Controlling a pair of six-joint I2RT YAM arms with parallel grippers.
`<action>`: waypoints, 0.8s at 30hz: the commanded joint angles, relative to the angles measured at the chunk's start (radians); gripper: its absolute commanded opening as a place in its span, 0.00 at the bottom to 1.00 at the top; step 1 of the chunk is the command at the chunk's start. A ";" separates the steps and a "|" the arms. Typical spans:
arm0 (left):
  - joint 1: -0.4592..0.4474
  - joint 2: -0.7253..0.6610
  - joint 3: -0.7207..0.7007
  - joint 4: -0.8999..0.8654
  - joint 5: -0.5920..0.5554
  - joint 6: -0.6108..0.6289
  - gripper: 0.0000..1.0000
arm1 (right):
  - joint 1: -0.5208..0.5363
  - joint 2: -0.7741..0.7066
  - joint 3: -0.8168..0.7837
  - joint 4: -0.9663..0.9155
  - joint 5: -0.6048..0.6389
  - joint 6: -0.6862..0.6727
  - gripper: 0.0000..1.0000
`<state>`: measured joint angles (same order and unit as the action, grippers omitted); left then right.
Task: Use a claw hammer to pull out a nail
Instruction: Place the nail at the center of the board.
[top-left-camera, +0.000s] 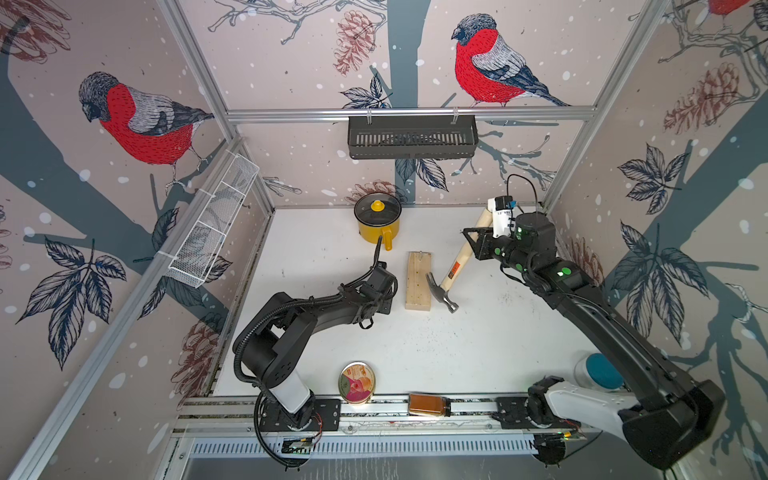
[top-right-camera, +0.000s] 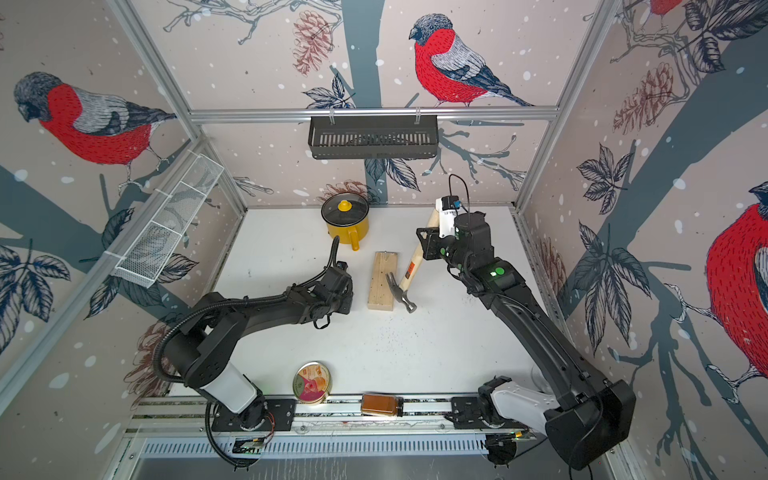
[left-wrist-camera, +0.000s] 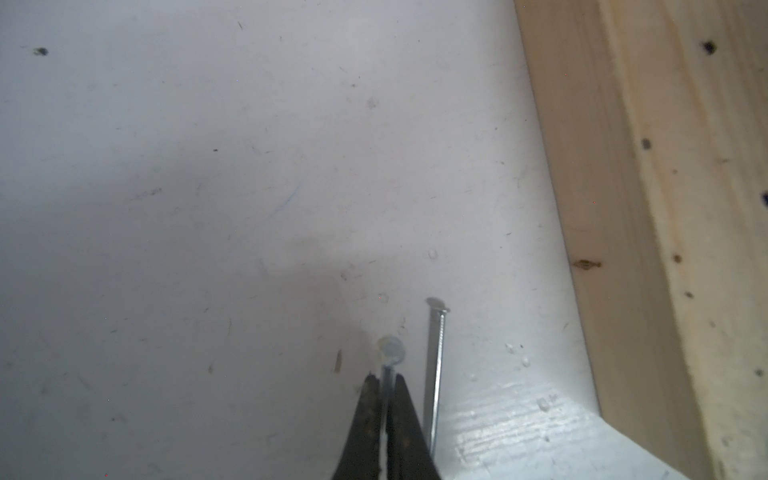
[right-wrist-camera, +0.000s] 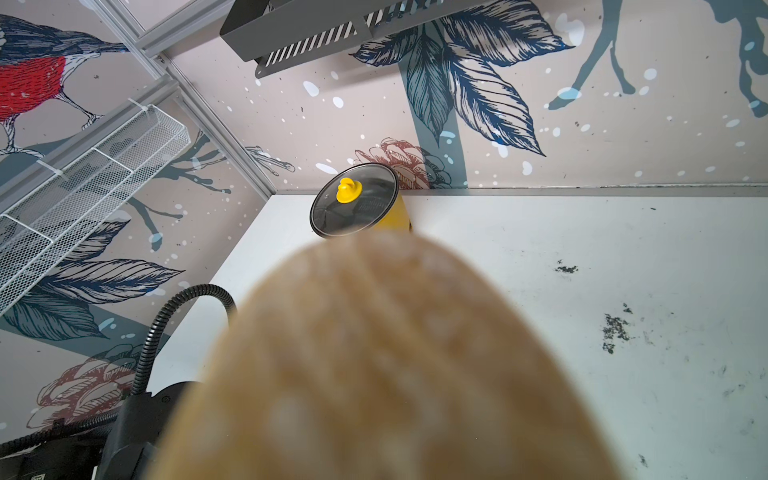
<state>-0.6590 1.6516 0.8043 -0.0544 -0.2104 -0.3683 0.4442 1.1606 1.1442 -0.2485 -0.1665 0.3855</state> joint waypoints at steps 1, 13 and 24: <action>0.001 0.009 -0.002 0.010 -0.001 -0.011 0.00 | 0.001 -0.001 0.005 0.098 -0.011 0.014 0.00; 0.004 0.022 0.005 0.015 0.009 -0.012 0.00 | 0.003 -0.002 -0.001 0.099 -0.012 0.015 0.00; 0.004 0.037 0.017 0.014 0.027 -0.012 0.01 | 0.003 -0.010 -0.003 0.098 -0.010 0.012 0.00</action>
<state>-0.6563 1.6852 0.8131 -0.0395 -0.2016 -0.3695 0.4454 1.1606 1.1366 -0.2478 -0.1665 0.3859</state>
